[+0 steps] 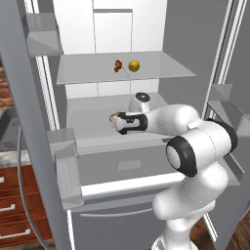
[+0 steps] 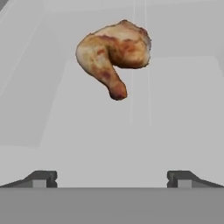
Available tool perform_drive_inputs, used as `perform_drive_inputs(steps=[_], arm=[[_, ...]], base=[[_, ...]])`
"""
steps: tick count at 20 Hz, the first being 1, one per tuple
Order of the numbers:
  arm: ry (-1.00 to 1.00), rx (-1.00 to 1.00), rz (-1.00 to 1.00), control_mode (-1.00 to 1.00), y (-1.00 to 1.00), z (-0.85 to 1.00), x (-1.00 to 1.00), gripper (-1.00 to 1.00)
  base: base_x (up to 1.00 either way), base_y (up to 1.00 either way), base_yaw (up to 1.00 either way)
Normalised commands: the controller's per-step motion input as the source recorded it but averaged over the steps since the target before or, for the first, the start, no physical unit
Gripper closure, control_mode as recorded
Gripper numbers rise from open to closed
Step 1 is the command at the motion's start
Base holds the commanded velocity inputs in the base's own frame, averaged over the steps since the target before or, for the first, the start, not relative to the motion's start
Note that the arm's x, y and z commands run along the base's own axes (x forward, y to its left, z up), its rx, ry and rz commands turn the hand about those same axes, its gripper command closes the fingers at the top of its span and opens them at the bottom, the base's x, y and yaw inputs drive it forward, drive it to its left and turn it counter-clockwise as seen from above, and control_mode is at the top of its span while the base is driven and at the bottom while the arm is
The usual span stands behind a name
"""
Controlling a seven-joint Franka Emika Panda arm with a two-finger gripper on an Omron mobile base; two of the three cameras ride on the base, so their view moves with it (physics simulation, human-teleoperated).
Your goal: Place one lemon and one chicken drumstick in each tupperware on the nearby counter, to pack two identical lunches.
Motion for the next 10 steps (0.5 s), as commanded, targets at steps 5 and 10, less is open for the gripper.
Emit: perform_drive_inputs(steps=[5, 10], arm=[[0.0, 0.0, 0.0, -1.0, 0.0, -0.22, 0.17, -1.0], [0.0, 0.0, 0.0, -1.0, 0.0, -0.22, 0.2, -1.0]], base=[[0.0, 0.0, 0.0], [0.0, 0.0, 0.0]])
